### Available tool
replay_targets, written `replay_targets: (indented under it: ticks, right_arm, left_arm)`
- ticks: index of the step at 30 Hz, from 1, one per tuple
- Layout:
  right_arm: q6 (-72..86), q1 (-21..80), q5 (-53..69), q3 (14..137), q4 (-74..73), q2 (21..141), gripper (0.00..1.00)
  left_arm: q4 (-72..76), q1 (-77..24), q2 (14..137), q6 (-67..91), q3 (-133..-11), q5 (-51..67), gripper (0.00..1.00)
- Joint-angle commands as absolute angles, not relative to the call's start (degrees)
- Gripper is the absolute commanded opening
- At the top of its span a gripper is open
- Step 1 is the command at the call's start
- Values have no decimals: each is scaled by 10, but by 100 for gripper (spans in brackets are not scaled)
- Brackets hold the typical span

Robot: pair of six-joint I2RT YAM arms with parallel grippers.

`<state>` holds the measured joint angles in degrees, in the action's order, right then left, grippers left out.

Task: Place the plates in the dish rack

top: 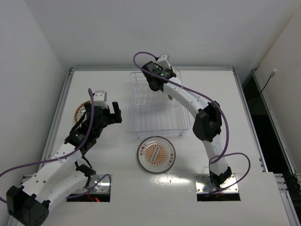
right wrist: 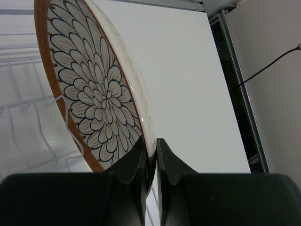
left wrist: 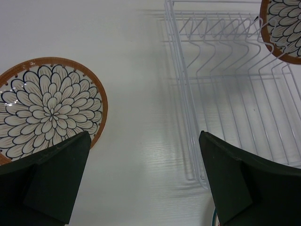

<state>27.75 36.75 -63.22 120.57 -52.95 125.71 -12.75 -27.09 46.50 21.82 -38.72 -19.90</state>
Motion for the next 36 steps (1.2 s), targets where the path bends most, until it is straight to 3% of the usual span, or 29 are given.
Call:
replay_targets:
  ticks: [1, 26, 36]
  right_arm:
    - [283, 366, -638, 1209, -541, 1265, 0]
    - [333, 396, -548, 1151, -542, 1321, 1]
    - [322, 396, -495, 1154, -523, 1261, 45]
  left_arm:
    - [-105, -277, 463, 214, -385, -205, 100]
    - [-105, -277, 458, 214, -385, -205, 100]
    - [-105, -277, 458, 214, -385, -205, 100]
